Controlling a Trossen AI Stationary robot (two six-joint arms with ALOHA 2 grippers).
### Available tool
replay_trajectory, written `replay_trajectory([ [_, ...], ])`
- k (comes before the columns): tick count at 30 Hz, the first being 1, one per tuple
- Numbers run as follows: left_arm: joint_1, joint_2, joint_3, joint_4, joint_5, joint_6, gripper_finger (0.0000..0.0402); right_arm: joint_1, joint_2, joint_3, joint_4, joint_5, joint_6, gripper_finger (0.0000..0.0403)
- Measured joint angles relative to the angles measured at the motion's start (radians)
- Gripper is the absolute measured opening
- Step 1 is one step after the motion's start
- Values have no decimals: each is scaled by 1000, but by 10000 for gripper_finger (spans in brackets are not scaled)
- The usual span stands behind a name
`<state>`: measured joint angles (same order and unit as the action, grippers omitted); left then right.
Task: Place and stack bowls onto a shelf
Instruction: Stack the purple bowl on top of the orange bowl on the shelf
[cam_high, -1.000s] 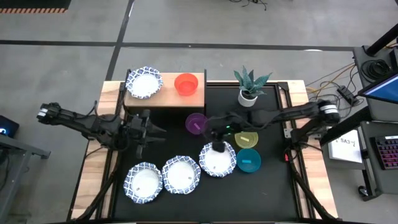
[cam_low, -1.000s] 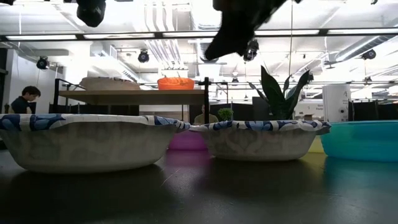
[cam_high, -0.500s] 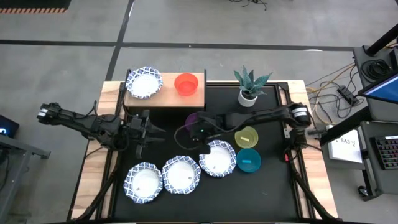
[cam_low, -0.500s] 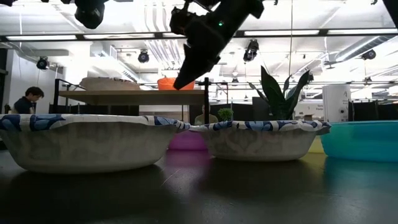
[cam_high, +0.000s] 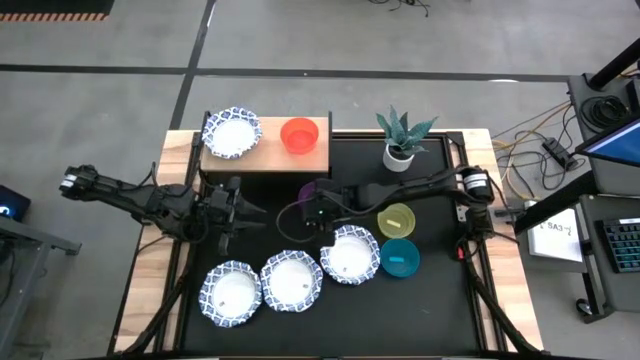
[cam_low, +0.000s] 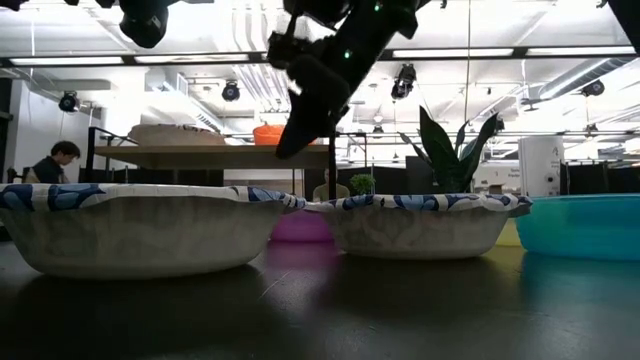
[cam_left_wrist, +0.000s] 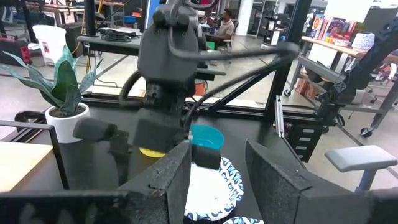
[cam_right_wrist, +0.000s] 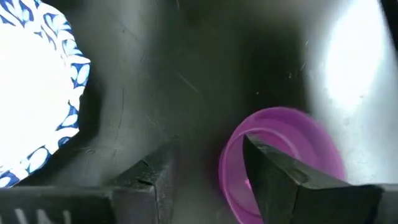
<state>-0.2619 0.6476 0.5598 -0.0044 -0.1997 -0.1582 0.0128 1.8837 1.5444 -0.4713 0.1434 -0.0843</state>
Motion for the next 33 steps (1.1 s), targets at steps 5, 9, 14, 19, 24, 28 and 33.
replay_trajectory([
  [5, 0, 0, 0, 0, 0, 0, 136, 0, 66, 1, 5, 72, 22, 164],
  [9, 0, 2, 0, 0, 0, 0, 136, 0, 121, 5, 5, 130, 22, 145],
  [14, 0, 16, -1, -5, 0, -5, 136, 0, 142, 6, -3, 138, 18, 97],
  [19, 0, 39, -2, 8, 0, -9, 136, 0, 140, 6, -9, 138, 8, 29],
  [24, -1, 52, -2, 42, 0, -13, 136, 0, 134, 6, -30, 137, 5, 9],
  [28, -1, 53, -2, 44, 0, -26, 136, 6, 98, 6, -47, 134, 5, 9],
  [33, -1, 53, -2, 82, -1, -27, 136, 33, 15, 6, -68, 83, -1, 9],
])
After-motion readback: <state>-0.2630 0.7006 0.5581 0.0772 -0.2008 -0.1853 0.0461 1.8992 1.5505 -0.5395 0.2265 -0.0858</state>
